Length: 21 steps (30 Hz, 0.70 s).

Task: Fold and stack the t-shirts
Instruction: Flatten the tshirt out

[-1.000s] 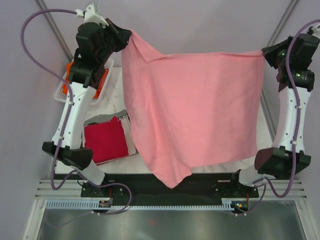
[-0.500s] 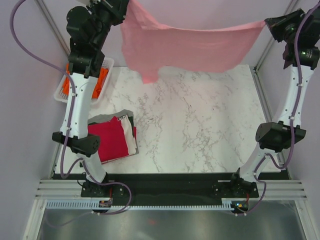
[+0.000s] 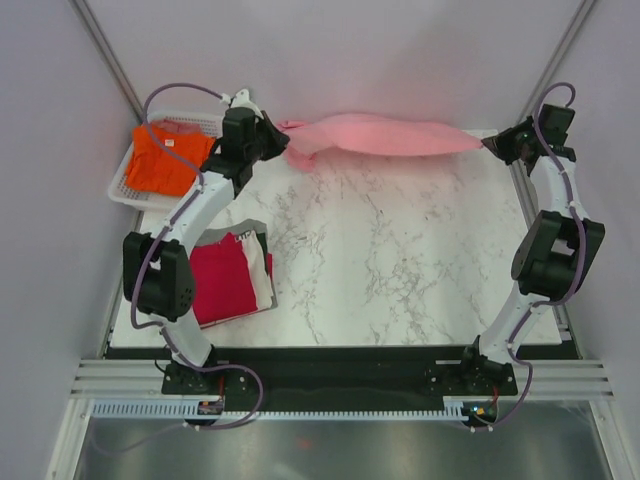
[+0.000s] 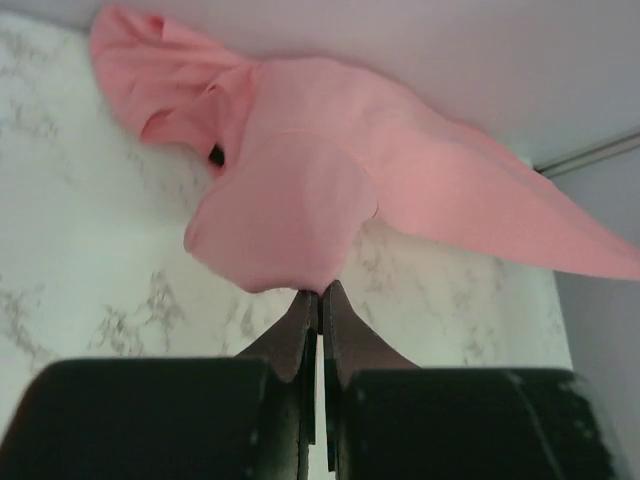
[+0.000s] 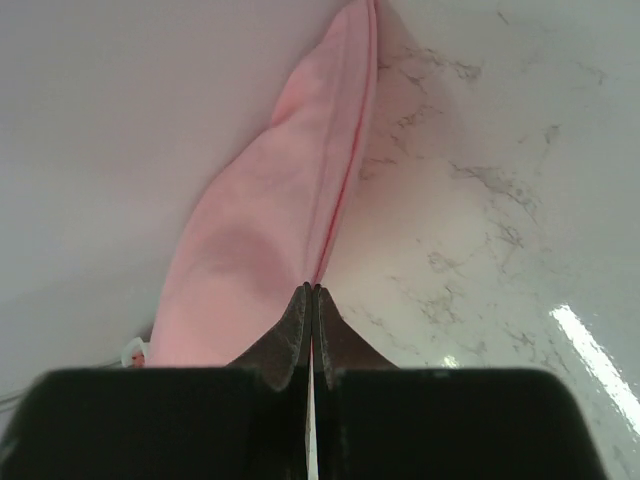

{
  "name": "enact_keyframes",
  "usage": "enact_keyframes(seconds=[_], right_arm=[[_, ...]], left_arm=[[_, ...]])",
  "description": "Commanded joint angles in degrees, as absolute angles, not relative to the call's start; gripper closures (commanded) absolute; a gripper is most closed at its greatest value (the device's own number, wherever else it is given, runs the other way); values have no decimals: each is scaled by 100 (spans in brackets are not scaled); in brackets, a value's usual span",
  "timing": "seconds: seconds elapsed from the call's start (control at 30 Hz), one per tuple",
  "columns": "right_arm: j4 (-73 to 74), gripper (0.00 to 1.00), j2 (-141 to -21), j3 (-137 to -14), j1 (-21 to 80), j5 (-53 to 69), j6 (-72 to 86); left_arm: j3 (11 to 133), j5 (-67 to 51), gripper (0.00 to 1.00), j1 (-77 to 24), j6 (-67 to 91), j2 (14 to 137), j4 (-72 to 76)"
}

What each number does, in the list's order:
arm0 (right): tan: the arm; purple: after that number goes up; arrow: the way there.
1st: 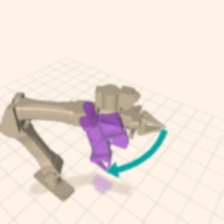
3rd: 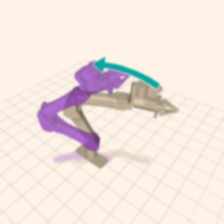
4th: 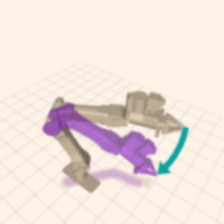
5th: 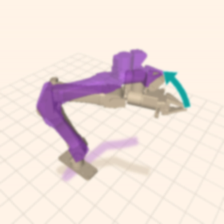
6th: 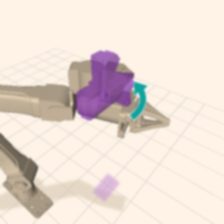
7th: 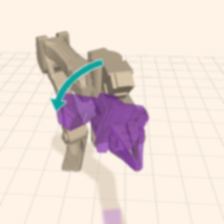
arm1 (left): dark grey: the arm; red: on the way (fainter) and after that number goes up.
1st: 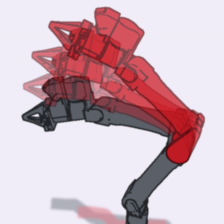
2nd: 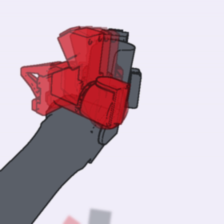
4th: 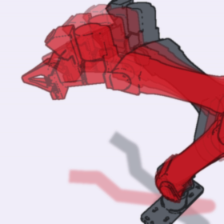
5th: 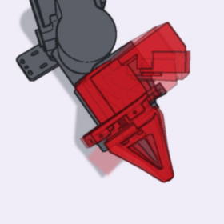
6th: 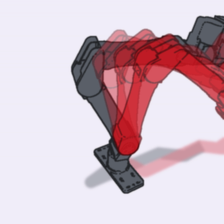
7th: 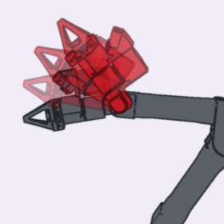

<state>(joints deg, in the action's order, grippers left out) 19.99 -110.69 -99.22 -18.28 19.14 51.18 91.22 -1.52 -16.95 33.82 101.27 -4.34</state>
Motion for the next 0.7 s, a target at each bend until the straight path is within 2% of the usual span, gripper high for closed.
enact_keyframes(seconds=[0.0, 0.23, 0.67], right_arm=[[1301, 100, -10662, -9450, -1942, 1784, 4992], [1020, 100, -10170, -8036, -2109, 1740, 4896], [1204, 100, -8605, -6312, -3085, 1652, 4632]], left_arm=[[8501, -17, 98, -1740, 3515, 8949, 255], [6937, 70, 98, -1951, 3665, 8123, 264], [5846, 220, 98, -2522, 3832, 6953, -869]])
